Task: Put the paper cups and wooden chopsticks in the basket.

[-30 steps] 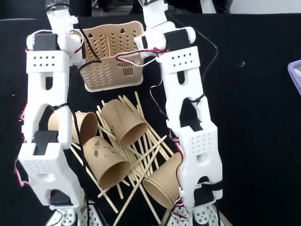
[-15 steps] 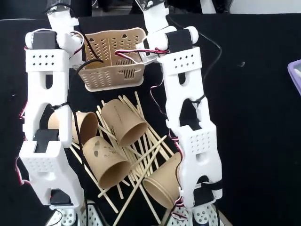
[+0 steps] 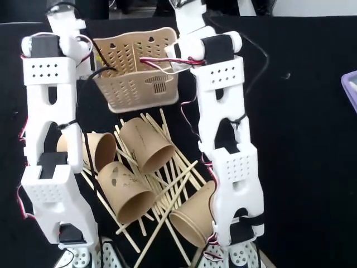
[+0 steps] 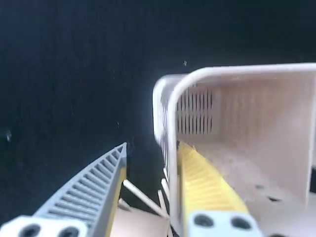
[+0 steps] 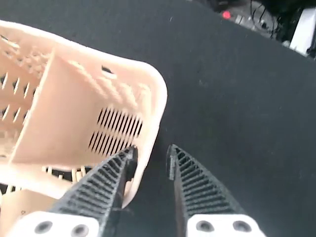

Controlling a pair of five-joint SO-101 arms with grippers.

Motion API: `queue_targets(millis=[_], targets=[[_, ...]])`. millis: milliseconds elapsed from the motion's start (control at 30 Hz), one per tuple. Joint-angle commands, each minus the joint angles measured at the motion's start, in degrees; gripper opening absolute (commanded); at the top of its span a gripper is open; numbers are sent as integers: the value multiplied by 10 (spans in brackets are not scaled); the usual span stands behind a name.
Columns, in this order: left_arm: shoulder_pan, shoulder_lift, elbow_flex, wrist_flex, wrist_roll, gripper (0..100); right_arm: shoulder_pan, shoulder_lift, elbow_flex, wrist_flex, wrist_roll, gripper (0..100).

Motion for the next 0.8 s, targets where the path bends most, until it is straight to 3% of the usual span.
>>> queue_targets(millis=[0, 267, 433, 567, 633, 767], targets=[[-22, -14, -73, 6, 7, 167, 23, -12, -52, 18, 3, 106], [3, -8, -91, 32, 8, 170, 0, 10, -56, 17, 4, 238], [0, -7, -85, 17, 7, 166, -1, 15, -71, 18, 4, 180], [0, -7, -80, 18, 7, 118, 1, 16, -69, 18, 4, 15], [2, -7, -70, 15, 7, 37, 2, 16, -69, 18, 4, 24], [3, -7, -54, 7, 8, 28, 2, 12, -76, 17, 4, 11]])
